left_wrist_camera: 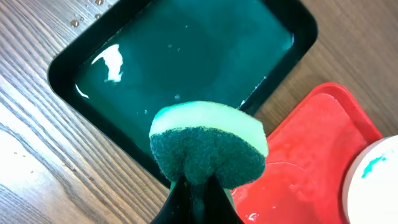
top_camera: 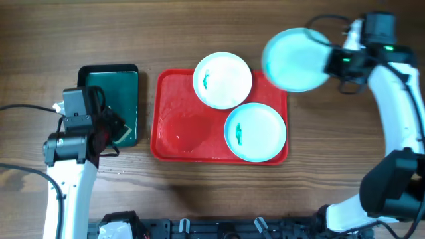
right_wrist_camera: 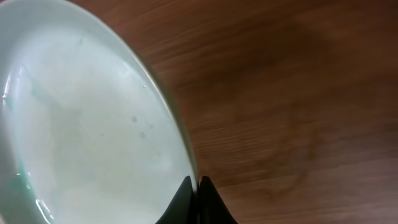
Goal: Clean dirty plates on tray and stack at the side
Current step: 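Lift the cleaned plate with the right gripper and set it right of the tray, then reach the right gripper to the top plate rim and grip it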
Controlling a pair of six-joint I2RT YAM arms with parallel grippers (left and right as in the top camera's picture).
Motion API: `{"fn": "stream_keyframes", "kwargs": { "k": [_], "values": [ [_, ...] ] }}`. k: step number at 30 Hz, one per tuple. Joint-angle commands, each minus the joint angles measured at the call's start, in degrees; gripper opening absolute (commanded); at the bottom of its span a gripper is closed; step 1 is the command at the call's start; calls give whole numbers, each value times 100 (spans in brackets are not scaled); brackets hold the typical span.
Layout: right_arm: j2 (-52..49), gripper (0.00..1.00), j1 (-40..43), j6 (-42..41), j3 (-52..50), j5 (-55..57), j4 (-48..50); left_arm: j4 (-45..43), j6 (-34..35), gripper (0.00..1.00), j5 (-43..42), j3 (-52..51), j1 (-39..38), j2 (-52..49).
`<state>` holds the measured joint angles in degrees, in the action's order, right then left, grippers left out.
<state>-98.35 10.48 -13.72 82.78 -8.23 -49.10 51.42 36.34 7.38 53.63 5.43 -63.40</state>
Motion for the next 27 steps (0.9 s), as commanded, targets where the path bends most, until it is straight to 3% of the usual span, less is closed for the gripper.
{"fn": "stream_keyframes", "kwargs": {
  "k": [1,8,12,15,20,27],
  "values": [
    [0,4,562,-452,-529,-249,264,-59,15,4,-31,-4,37,-225],
    [-68,5,758,-732,-1578,142,1397,-81,15,4,-33,-4,37,-315],
    [-175,22,752,-748,-1606,70,1453,-81,13,4,-66,-4,37,-315],
    [-175,51,739,-743,-1606,-205,1467,-83,13,4,-98,-4,37,-315],
    [-175,66,365,-280,-1606,-1856,1838,-105,13,4,-98,-4,37,-315],
    [-197,77,-1506,-306,-1606,-1602,2682,-105,13,4,-98,-4,37,-315]
  ]
}}
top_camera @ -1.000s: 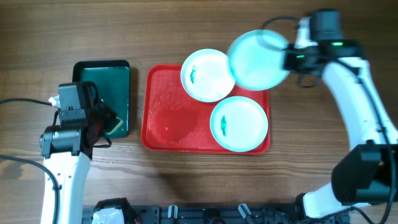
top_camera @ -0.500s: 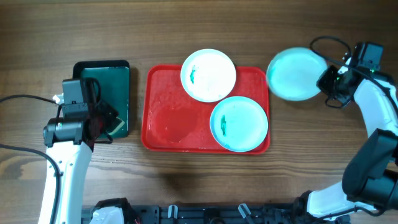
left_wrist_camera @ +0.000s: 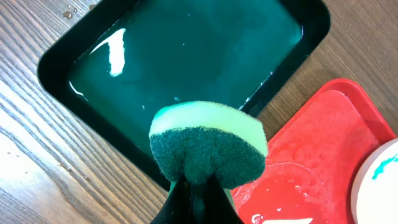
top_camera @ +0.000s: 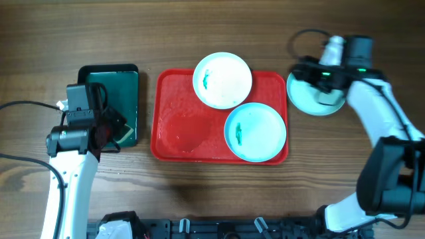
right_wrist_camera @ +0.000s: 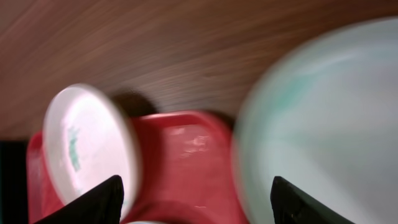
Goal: Clean dirty plates on tray and stack at the side
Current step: 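Reach the right gripper to the top plate rim and grip it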
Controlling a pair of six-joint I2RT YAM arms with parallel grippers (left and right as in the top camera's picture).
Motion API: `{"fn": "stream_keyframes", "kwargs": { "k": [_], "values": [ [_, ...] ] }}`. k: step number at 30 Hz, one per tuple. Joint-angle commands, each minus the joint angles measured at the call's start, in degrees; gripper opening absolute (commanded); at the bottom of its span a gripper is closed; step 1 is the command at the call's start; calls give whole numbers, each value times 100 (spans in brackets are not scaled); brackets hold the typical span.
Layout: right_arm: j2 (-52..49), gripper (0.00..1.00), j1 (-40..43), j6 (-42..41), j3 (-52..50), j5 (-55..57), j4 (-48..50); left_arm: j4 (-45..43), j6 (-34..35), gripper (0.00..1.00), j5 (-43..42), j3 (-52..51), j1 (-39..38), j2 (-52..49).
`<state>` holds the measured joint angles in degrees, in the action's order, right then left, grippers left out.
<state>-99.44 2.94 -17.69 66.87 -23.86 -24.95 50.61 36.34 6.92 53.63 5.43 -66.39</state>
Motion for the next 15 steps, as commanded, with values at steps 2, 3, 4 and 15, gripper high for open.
{"fn": "stream_keyframes", "kwargs": {
  "k": [2,3,4,15],
  "values": [
    [-179,78,-1331,87,-15,697,573,-22,13,4,-52,-4,37,-15],
    [-258,79,-1554,17,-15,1169,654,-22,13,4,-52,-4,37,-15],
    [-313,80,-1698,-98,-15,1539,693,-22,13,4,-52,-4,37,-15],
    [-1438,40,-2323,-782,-15,1917,1364,-20,13,4,-52,-4,37,-15]
  ]
}}
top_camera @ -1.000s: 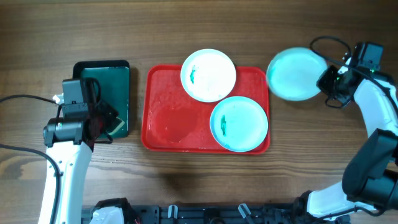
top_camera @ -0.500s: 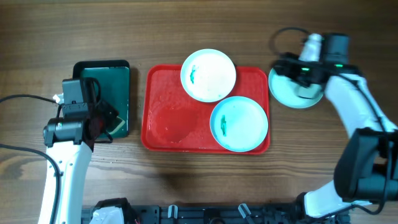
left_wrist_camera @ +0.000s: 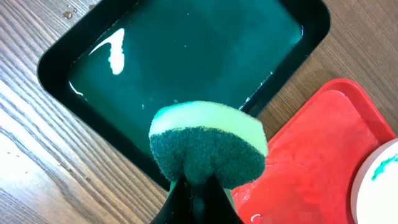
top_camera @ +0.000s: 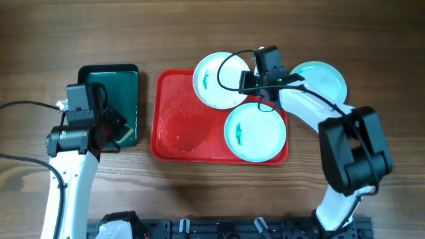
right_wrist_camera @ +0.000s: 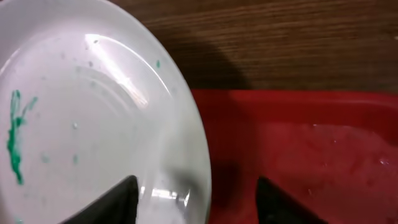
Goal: Clean dirty plates on tray and stack at the side
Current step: 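Reach the right gripper to the top plate rim and grip it, then scrub the top plate with the sponge in the left gripper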
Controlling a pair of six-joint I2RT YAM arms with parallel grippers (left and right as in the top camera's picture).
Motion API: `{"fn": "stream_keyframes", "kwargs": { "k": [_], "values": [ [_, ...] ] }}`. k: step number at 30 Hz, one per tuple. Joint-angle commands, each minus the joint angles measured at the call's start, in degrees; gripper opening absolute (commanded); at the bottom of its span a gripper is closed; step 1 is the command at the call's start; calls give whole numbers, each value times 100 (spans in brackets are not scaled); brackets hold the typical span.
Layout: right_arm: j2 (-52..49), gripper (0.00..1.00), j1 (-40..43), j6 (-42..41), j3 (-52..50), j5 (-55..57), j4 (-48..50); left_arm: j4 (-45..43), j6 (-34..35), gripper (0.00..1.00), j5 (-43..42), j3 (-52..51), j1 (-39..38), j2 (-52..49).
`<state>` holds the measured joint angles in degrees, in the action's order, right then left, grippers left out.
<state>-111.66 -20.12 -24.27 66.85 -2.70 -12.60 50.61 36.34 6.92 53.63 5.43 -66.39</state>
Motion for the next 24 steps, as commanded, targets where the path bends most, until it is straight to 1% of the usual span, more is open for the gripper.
{"fn": "stream_keyframes", "kwargs": {
  "k": [1,2,3,6,9,12,13,16,18,20,21,24],
  "values": [
    [-238,33,-17,-136,-13,-337,164,-20,13,4,-52,-4,37,-15],
    [-238,21,-22,-138,-13,-380,164,-20,13,4,-52,-4,37,-15],
    [-236,17,-37,-136,-11,-468,166,-20,13,4,-52,-4,37,-15],
    [-236,10,-162,-120,-11,-769,162,-22,13,4,-52,-4,37,-15],
    [-236,7,-446,-118,-11,-1025,144,-24,13,4,-114,-4,37,-15],
    [-236,8,-804,-122,-11,-1244,105,-70,9,4,-372,-4,37,-15],
    [-236,9,-1019,-120,-11,-1231,24,-87,-11,4,-437,-4,37,-15],
    [-236,10,-1305,-140,-11,-1176,-146,-85,-17,4,-737,-4,26,-15],
    [-236,17,-1438,-190,-11,-1038,-219,-111,-243,4,-1027,-4,-22,-15],
    [-236,20,-1502,-439,-11,-728,-330,-157,-468,4,-1342,-4,-127,-17],
    [-236,20,-1510,-529,-11,-590,-391,-157,-461,4,-1381,-4,-190,-17],
    [-236,26,-1512,-592,-11,-514,-468,-221,-461,4,-1379,-7,-457,-44]
  ]
}}
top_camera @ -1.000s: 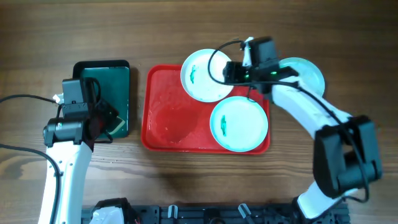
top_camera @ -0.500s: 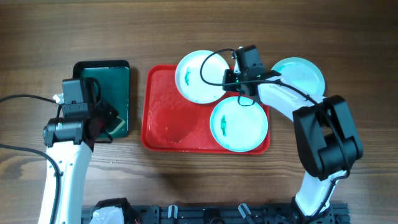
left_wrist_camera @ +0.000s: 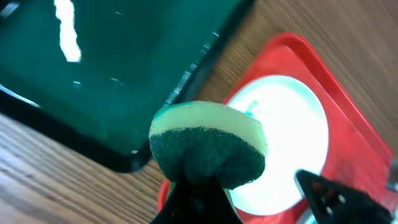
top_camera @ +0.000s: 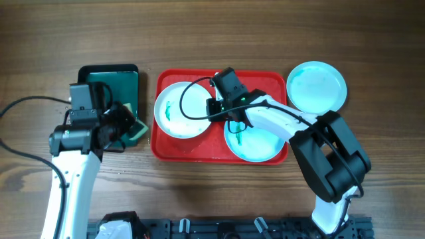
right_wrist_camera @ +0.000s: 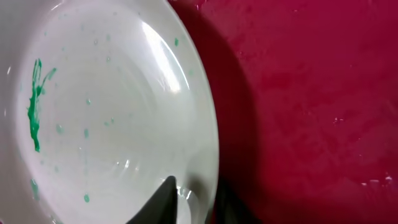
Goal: Clean dirty plates on tray and stack at the side
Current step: 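Scrub the top plate with the sponge in the left gripper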
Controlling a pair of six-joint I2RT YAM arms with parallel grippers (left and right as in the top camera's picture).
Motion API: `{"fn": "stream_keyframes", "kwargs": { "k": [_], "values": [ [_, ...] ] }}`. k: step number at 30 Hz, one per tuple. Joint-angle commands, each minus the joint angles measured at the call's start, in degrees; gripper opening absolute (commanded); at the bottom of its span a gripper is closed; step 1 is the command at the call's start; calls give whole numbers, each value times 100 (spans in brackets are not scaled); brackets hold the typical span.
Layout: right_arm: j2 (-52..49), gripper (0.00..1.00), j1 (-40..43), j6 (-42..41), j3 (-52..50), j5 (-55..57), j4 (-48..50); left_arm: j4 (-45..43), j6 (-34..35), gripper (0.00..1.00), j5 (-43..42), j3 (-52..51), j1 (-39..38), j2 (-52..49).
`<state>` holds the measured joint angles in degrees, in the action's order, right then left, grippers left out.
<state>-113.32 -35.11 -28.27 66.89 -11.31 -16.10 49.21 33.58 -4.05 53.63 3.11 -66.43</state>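
A white plate (top_camera: 176, 109) with a green smear lies over the left part of the red tray (top_camera: 265, 76). My right gripper (top_camera: 214, 106) is shut on its right rim. In the right wrist view the gripper (right_wrist_camera: 198, 194) has one finger inside the plate (right_wrist_camera: 106, 106) and one outside. A cyan plate (top_camera: 262, 139) with a green mark sits at the tray's front right, partly under the right arm. Another cyan plate (top_camera: 319, 85) rests on the table to the right. My left gripper (left_wrist_camera: 198, 198) is shut on a green sponge (left_wrist_camera: 207, 144), held over the tray's left edge, near the white plate (left_wrist_camera: 283, 137).
A black basin (top_camera: 109, 83) of dark green water stands left of the tray; its rim (left_wrist_camera: 186, 81) shows in the left wrist view. Water films the tray floor (right_wrist_camera: 311, 93). Bare wooden table (top_camera: 212, 33) lies all around.
The white plate has gone from the tray's far middle edge to its left part, with my right gripper now shut on its rim. My left gripper has carried the sponge rightward to the tray's edge.
My right gripper held a cyan plate up to the right of the tray. Then that plate lay on the table at the right. Then the gripper stood open at the white plate's edge. It now grips that plate. The left gripper held the sponge throughout.
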Motion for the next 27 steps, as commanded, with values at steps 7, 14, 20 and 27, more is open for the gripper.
{"fn": "stream_keyframes", "kwargs": {
  "k": [7,14,20,27],
  "values": [
    [-70,15,-13,-20,-15,369,-28,-772,-162,4,-302,-7,-927,-645],
    [-70,4,-28,-20,-17,369,-205,-2358,-164,4,-367,-7,-1718,-2221],
    [-70,4,-28,-26,-17,457,-195,-2568,101,4,-450,-7,-1829,-3250],
    [-70,4,-28,-31,-17,501,-245,-2079,92,4,1176,-9,-1827,-3552]
  ]
}}
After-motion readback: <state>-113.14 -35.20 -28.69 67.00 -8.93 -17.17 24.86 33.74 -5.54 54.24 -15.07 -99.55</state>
